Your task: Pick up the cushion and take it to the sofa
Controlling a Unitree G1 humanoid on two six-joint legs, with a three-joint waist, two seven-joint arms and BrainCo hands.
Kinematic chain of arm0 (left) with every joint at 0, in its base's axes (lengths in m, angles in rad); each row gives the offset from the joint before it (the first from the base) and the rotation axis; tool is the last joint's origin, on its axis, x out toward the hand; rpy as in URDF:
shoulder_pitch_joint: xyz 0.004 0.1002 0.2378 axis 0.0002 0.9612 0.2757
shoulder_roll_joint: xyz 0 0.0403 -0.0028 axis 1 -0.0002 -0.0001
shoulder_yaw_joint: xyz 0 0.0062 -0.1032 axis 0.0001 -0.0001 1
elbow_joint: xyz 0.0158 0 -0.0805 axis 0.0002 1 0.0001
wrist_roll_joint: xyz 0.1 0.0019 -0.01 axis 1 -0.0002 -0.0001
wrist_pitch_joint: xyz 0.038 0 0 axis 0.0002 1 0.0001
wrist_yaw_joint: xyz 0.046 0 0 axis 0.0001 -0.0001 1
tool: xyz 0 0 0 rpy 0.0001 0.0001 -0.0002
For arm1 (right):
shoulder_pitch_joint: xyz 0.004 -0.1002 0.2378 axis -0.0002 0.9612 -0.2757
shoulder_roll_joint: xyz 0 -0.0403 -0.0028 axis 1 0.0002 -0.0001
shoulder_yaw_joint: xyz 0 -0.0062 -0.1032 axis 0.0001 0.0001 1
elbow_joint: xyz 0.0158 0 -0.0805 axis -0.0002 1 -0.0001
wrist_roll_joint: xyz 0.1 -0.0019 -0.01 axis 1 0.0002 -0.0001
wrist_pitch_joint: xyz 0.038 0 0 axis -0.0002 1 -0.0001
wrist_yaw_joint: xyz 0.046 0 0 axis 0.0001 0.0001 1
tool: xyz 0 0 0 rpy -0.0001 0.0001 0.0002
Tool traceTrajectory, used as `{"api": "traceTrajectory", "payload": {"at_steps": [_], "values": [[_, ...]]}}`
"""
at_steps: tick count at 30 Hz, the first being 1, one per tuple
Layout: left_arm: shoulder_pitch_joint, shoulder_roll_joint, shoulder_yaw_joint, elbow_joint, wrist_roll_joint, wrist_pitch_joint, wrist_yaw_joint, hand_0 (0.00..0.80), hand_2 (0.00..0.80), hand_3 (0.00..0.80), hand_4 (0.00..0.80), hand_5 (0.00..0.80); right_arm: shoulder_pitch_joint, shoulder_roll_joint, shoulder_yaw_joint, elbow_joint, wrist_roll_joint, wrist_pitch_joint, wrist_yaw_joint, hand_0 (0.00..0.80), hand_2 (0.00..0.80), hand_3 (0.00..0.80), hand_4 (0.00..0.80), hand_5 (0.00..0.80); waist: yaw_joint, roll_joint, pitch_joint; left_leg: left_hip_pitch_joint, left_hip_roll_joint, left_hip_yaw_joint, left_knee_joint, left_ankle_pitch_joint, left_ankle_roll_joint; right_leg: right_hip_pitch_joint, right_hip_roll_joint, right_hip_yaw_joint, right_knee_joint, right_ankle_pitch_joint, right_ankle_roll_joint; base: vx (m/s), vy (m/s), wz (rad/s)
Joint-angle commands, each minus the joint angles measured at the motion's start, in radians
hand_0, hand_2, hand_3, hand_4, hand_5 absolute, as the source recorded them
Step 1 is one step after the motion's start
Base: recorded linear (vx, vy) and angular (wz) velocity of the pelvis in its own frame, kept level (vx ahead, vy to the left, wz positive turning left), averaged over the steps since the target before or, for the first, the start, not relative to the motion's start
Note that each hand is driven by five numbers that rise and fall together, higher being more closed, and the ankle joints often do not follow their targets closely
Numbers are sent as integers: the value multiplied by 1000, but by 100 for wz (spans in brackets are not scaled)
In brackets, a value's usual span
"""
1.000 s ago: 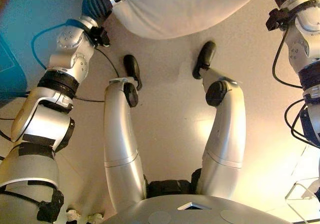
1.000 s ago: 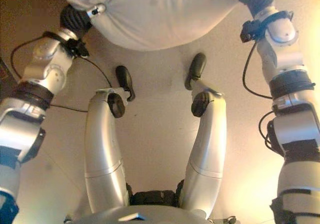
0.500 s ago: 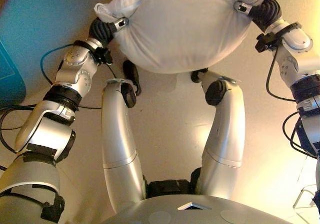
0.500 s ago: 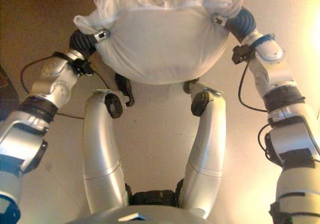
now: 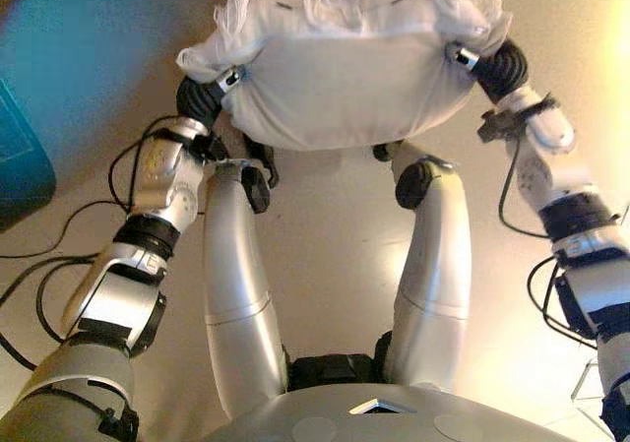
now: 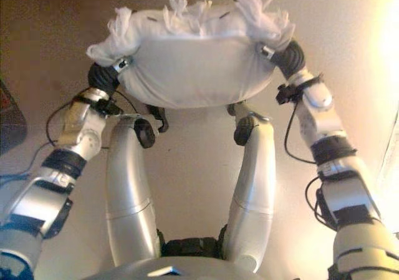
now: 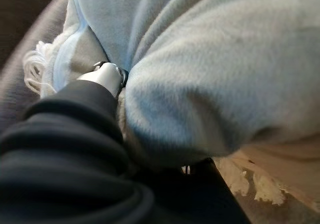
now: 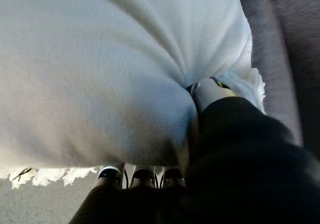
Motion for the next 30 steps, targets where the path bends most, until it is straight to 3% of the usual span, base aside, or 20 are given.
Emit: {"api": "traceTrajectory", "payload": {"at_steps": [1,8,14,23,30], "values": [[30,-92,7,-239,81,-150,-44,800,800,800,800,800,46,17,-29,-203,-45,-122,25,800,800,800,800,800,21,41,-14,178,19,-63,-348,205,-124,249,-21,-34,-117,-43,93,21,-13,12],[208,-120,44,-379,97,-131,-50,800,800,800,800,800,304,116,-108,-345,-115,-124,37,800,800,800,800,800,29,23,-61,592,-21,-12,-559,186,-99,675,-22,-117,-385,-38,104,112,-24,8],[354,-143,114,-506,80,-128,-82,800,800,800,800,800,458,159,-172,-482,-149,-149,62,800,800,800,800,800,42,32,-143,807,-56,14,-674,190,-68,883,-17,-163,-472,-30,100,69,-8,9],[600,-207,174,-710,107,-74,-50,800,800,800,800,800,649,259,-192,-715,-194,-125,79,800,800,800,800,800,63,47,-360,1223,-75,36,-976,210,-53,1307,60,-226,-753,-15,92,223,-3,7],[638,-201,203,-831,81,-85,-32,800,800,800,800,800,669,259,-210,-871,-112,-139,99,800,800,800,800,800,68,50,-455,1380,-84,4,-1087,212,-36,1451,107,-215,-801,-48,65,116,-20,1]]}}
